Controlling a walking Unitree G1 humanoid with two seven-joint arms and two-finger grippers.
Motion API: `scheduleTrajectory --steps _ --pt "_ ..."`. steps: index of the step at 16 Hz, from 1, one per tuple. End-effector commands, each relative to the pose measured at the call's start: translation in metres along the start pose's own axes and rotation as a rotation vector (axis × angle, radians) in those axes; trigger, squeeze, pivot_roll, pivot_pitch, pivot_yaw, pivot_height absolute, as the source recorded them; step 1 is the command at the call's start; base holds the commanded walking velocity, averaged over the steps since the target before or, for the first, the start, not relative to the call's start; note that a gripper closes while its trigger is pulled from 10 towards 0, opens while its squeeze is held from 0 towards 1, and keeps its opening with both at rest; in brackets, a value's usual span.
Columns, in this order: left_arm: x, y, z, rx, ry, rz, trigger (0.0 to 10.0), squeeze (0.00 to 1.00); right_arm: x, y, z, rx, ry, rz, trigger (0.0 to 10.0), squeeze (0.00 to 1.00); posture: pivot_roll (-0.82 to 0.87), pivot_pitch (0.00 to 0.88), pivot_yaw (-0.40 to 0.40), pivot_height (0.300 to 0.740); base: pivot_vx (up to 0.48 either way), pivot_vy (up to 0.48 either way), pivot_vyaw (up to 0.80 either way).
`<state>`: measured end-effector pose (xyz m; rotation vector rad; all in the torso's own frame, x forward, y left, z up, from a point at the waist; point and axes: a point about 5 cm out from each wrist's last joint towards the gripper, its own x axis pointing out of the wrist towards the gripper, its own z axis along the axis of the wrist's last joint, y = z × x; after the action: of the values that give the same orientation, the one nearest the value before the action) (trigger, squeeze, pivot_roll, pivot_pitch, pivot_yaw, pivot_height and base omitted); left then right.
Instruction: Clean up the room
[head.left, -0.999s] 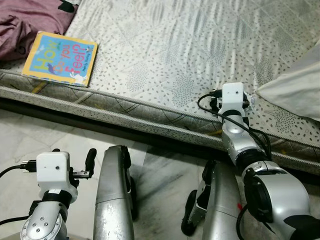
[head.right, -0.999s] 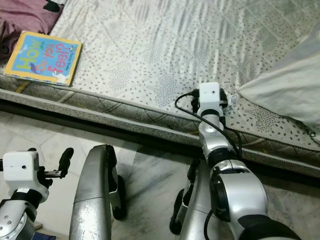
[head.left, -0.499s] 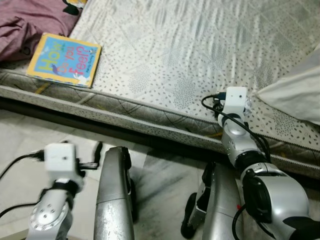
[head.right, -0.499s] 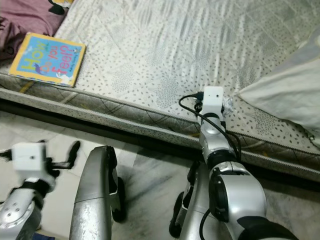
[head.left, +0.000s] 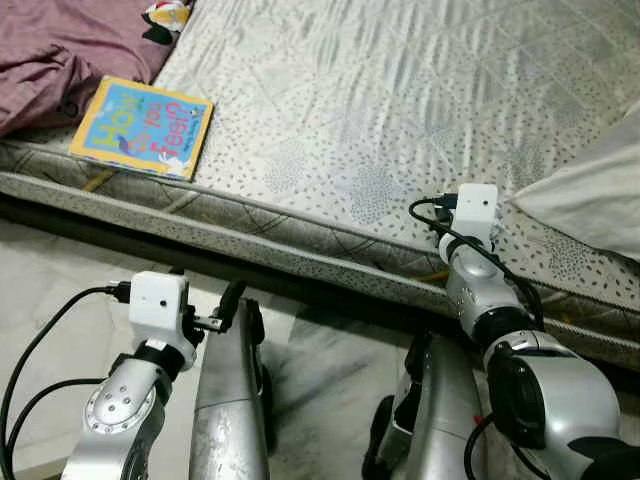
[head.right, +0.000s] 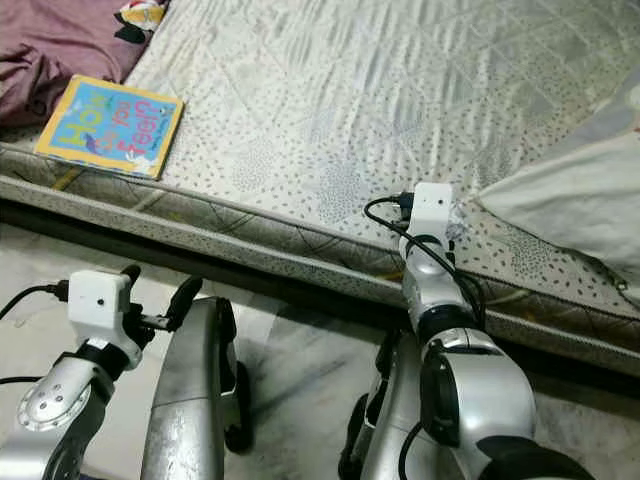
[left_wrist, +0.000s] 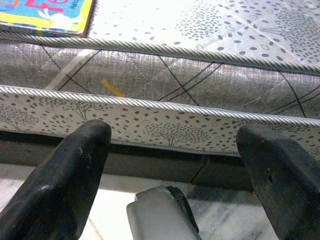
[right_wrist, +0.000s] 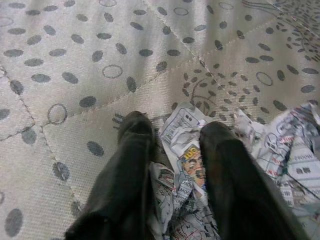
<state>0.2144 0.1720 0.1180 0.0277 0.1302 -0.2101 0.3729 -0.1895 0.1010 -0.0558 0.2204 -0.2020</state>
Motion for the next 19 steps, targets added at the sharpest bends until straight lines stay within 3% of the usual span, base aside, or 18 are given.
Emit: scheduleTrajectory --steps 1,5,9,11,12,14,16,18,19 --pt "-0.001 -0.001 -0.005 0.009 0.018 -0.016 10.0 0.0 -0.008 -0.005 -0.035 -0.002 0.153 -0.013 0.0 0.0 0.2 0.233 -0.01 0.537 0.0 0.0 0.0" --pt "0.007 -0.001 -0.007 0.015 0.003 -0.027 10.0 0.0 -0.005 -0.007 -0.027 -0.002 0.122 0.01 0.0 0.0 0.17 0.187 -0.003 0.537 0.0 0.0 0.0" --pt "0.023 -0.005 -0.01 0.014 -0.02 -0.051 10.0 0.0 -0.001 -0.035 -0.016 -0.012 0.084 -0.013 0.0 0.0 0.11 0.138 0.011 0.537 0.0 0.0 0.0" --pt "0.032 -0.007 -0.01 0.015 -0.034 -0.069 10.0 0.0 0.002 -0.042 -0.002 -0.08 0.032 0.015 0.0 0.0 0.08 0.118 0.015 0.537 0.0 0.0 0.0" --pt "0.036 -0.007 -0.01 0.017 -0.041 -0.073 10.0 0.0 0.003 -0.042 0.006 -0.139 -0.021 0.043 0.0 0.0 0.06 0.099 0.014 0.537 0.0 0.0 0.0" --pt "0.045 -0.006 -0.011 0.016 -0.055 -0.069 10.0 0.0 0.004 -0.039 0.018 -0.171 -0.095 0.077 0.0 0.0 0.03 0.069 0.016 0.537 0.0 0.0 0.0" --pt "0.052 -0.005 -0.012 0.015 -0.07 -0.049 10.0 0.0 0.0 -0.033 0.025 -0.152 -0.181 0.132 0.0 0.0 0.01 0.05 0.029 0.537 0.0 0.0 0.0" --pt "0.054 -0.007 -0.015 0.024 -0.072 -0.042 10.0 0.0 -0.012 -0.035 0.021 -0.074 -0.261 0.171 0.0 0.0 -0.01 0.019 0.042 0.537 0.0 0.0 0.0" --pt "0.054 -0.005 -0.018 0.022 -0.072 -0.026 10.0 0.0 -0.028 -0.035 0.01 -0.034 -0.294 0.221 0.0 0.0 -0.02 0.0 0.045 0.537 0.0 0.0 0.0"
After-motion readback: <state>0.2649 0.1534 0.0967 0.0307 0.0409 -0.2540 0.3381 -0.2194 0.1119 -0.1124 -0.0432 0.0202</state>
